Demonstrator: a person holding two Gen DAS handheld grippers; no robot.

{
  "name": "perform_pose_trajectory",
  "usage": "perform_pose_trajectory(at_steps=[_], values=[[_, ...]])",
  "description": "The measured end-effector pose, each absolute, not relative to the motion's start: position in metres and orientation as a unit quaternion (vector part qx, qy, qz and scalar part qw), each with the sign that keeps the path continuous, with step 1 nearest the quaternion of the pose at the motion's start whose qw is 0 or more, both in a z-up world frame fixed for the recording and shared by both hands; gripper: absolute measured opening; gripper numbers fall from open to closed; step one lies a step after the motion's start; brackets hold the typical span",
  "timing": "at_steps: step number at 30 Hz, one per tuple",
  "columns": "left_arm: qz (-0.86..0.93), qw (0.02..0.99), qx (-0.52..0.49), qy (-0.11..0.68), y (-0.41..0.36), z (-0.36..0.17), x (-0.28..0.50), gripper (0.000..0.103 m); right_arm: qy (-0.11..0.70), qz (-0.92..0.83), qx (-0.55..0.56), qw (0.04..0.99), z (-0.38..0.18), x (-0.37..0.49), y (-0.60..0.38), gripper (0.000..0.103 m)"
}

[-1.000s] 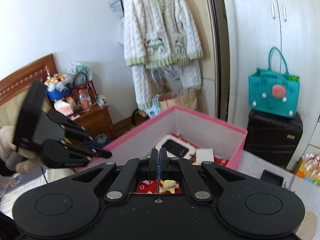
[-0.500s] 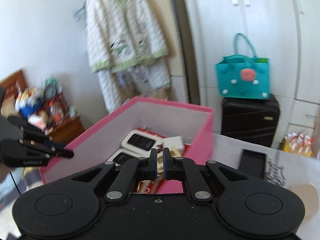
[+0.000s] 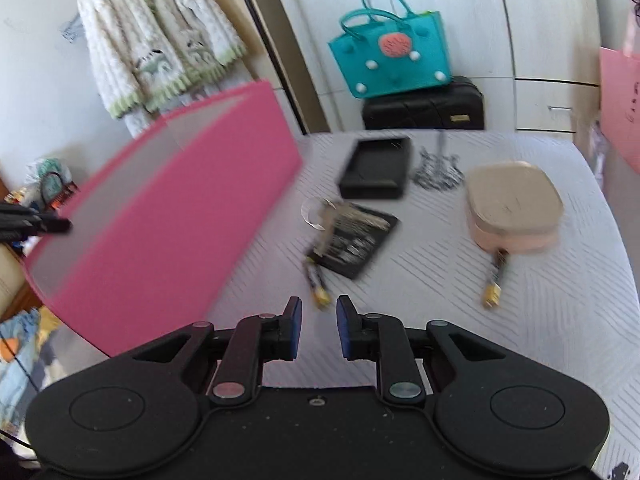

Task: Organize rigid objects
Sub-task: 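Carry the keys into the box beside the yellow star and release, then grasp the AA battery with the right gripper and lift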

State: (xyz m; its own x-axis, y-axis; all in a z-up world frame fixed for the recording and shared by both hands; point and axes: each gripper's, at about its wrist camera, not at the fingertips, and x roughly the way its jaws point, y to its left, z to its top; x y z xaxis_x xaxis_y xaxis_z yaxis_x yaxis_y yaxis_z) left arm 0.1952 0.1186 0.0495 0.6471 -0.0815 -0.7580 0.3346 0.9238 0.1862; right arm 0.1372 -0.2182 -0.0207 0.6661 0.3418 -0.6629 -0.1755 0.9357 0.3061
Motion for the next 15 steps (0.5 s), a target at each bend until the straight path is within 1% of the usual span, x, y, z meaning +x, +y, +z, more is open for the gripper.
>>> perform_pose_trajectory(at_steps=[7, 8, 11, 15], values=[[-0.106, 0.893, 0.162, 0.406, 0.115, 0.049, 0.196, 0.007, 0.367, 0.168, 0.082, 0.911, -0.028, 0.144, -0.212, 0.024], [-0.105, 0.893, 0.161, 0.407, 0.115, 0.049, 0.196, 0.007, 0.367, 0.168, 0.073, 0.912, -0.029, 0.146, -0.21, 0.025], [-0.103, 0.892, 0.164, 0.408, 0.114, 0.049, 0.196, 0.007, 0.365, 0.163, 0.049, 0.915, -0.03, 0.154, -0.201, 0.035], [-0.103, 0.892, 0.163, 0.408, 0.113, 0.049, 0.196, 0.007, 0.37, 0.166, 0.011, 0.914, -0.033, 0.159, -0.187, 0.035]])
